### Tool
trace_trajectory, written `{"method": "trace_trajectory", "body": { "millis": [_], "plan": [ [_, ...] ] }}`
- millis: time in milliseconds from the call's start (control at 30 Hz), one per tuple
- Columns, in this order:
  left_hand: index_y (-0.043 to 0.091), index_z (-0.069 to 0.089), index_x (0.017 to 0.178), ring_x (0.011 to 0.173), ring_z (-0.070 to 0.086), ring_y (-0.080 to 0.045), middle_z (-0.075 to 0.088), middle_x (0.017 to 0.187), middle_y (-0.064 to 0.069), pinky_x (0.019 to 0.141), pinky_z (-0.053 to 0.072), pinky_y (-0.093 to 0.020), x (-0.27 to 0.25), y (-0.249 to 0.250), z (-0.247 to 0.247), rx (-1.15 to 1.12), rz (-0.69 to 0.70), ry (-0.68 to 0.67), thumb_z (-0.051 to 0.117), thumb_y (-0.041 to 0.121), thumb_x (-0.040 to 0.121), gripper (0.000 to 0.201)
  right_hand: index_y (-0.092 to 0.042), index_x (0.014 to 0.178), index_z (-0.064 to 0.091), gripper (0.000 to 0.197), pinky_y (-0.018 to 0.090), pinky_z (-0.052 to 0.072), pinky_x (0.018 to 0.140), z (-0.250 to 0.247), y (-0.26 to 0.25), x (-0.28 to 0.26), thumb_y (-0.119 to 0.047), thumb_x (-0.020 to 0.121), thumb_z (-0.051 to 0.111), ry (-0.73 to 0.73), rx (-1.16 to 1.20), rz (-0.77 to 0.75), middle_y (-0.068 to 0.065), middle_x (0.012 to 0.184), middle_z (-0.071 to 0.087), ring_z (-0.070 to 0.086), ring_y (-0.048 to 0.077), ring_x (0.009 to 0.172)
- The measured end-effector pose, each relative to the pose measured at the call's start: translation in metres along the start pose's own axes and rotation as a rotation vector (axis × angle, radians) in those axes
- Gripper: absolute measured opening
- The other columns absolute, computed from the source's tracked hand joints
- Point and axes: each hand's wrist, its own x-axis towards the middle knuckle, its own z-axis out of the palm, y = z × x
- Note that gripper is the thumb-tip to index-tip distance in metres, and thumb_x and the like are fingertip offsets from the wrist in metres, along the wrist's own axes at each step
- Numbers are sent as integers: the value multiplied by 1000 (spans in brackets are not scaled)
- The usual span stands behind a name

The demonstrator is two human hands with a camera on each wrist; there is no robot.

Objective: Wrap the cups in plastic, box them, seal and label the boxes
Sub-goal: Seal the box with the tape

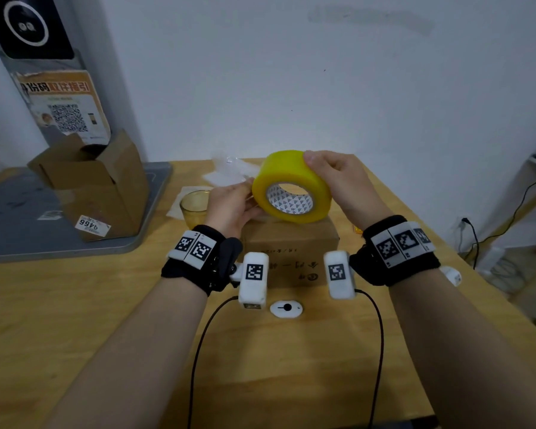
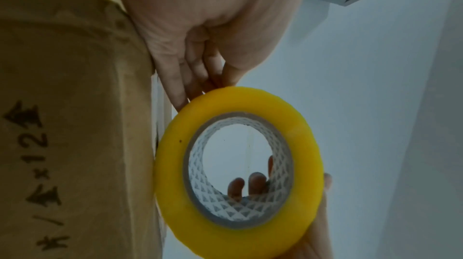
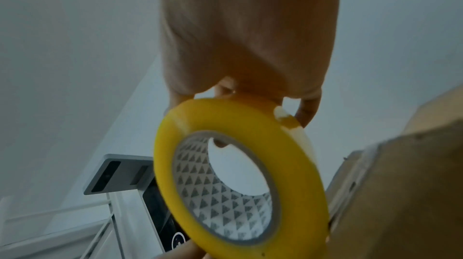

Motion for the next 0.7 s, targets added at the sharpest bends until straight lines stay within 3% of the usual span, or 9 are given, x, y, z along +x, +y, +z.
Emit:
{"method": "trace_trajectory", "body": {
  "millis": [33,100,167,233,300,400,533,600,700],
  "plan": [
    [-3,71,101,76,76,-20,78,85,-11,60,60,-29,0,0,1,0,-2,11,63,4,99,11,-21,83,74,32,25,53,74,1,2,-1,-42,103,61,40,-11,-8,-13,83,74,69,6,78],
    [-3,72,100,73,76,-20,77,85,-12,58,60,-30,1,0,4,3,-9,33,63,4,99,11,-28,84,66,33,21,46,68,2,10,-5,-56,99,57,34,-82,-29,-20,76,65,59,-3,71],
    [-5,71,105,77,75,-22,77,92,-16,58,62,-32,3,0,6,18,-23,56,64,6,99,14,-23,115,62,54,19,50,71,2,18,-10,-66,82,67,-20,-131,0,-10,99,68,63,2,85],
    [-6,69,114,81,75,-24,76,102,-20,61,63,-33,4,0,7,33,-33,66,65,8,99,21,-26,135,46,76,18,51,74,4,27,-14,-47,75,88,-36,-137,64,-6,113,64,63,2,96],
    [-7,67,118,78,76,-21,76,103,-19,59,62,-33,5,0,6,33,-33,76,65,10,100,25,-31,138,36,90,29,53,81,9,35,-14,-32,70,95,18,-136,162,-3,118,62,62,10,103],
    [-8,65,121,72,75,-19,75,102,-18,58,62,-33,4,0,6,17,-32,100,64,12,101,28,-24,132,44,70,35,53,83,15,38,-13,-28,78,90,93,-138,275,-4,109,59,60,13,99],
    [-7,65,120,72,76,-22,76,102,-20,57,61,-34,-4,1,6,12,-38,103,62,5,100,23,-21,121,46,37,22,44,63,20,29,-7,-14,94,70,109,-209,140,-5,95,54,56,10,82],
    [-7,63,122,77,77,-26,75,101,-20,56,61,-33,-8,3,6,-3,-52,104,61,1,99,24,-21,117,44,32,29,48,63,23,22,-2,-9,94,64,109,-212,71,-1,90,54,57,17,76],
    [-6,49,140,81,77,-26,73,107,-17,58,63,-37,-10,5,-1,-24,-66,114,50,6,106,36,-22,116,42,33,38,43,64,24,17,2,-7,92,58,102,-314,26,3,89,52,53,25,77]
  ]
}}
